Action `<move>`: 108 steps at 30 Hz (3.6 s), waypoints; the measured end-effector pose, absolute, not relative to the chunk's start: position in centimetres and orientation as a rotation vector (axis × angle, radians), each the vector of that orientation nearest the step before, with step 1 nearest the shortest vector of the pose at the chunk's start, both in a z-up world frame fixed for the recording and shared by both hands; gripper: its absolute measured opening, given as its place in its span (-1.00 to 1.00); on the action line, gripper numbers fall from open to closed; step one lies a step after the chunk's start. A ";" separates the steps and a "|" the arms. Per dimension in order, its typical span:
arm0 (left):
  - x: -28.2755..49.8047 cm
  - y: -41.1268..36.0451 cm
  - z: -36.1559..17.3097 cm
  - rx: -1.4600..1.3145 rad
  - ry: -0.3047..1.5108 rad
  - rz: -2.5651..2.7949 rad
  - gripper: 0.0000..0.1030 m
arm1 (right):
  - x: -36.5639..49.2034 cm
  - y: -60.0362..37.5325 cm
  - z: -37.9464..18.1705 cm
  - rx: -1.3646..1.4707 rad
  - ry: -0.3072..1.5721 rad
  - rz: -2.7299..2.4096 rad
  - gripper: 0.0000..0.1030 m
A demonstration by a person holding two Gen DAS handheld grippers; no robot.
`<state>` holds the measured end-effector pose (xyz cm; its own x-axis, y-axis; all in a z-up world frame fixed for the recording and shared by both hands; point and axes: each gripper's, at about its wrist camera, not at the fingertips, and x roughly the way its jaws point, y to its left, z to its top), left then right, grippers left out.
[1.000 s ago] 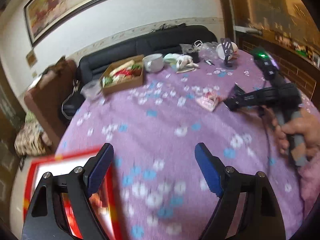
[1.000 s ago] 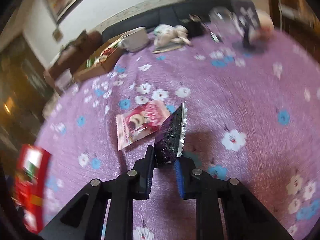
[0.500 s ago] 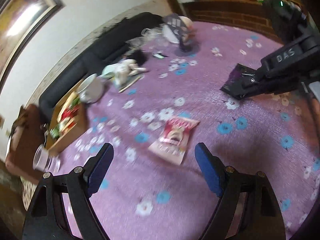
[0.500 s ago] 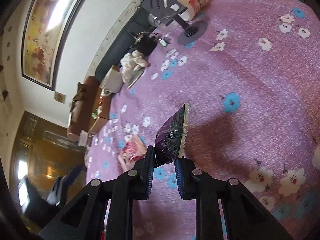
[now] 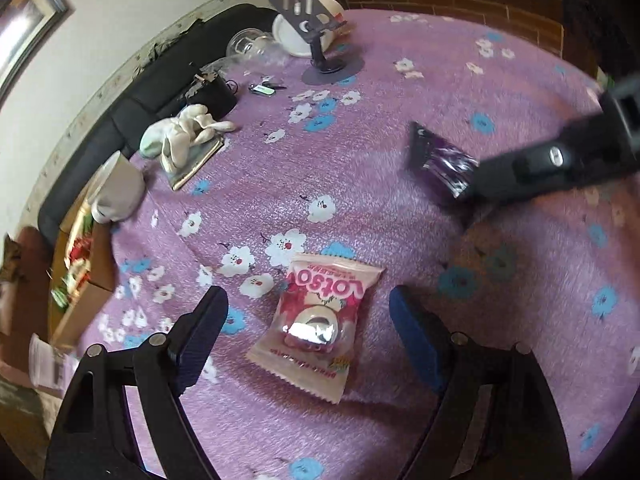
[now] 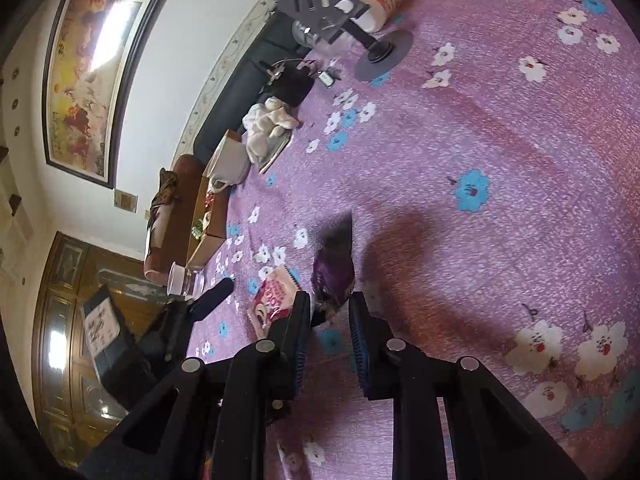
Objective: Organize snacks
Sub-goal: 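Grasp the dark purple packet with the right tool while the left tool grasps the pink Lotso packet, then carry the Lotso packet and purple packet over the tray, then open both tools to drop the Lotso and purple packets into the tray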
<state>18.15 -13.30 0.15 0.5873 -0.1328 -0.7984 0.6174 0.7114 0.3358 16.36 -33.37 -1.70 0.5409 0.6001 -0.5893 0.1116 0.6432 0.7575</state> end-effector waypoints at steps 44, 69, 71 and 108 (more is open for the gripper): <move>-5.1 1.6 3.9 0.114 0.760 -0.222 -0.33 | 18.3 -29.2 -0.8 0.253 0.915 0.008 -0.40; -11.8 14.4 6.9 -0.032 0.600 0.064 -0.32 | 2.5 -10.2 6.1 0.410 0.816 0.733 -0.42; -12.3 15.4 6.7 -0.042 0.599 0.093 -0.32 | 1.4 -8.5 6.0 0.389 0.822 0.761 -0.42; -5.9 22.6 2.2 -0.063 0.717 0.322 0.32 | 1.2 6.2 2.9 0.264 0.833 0.967 -0.16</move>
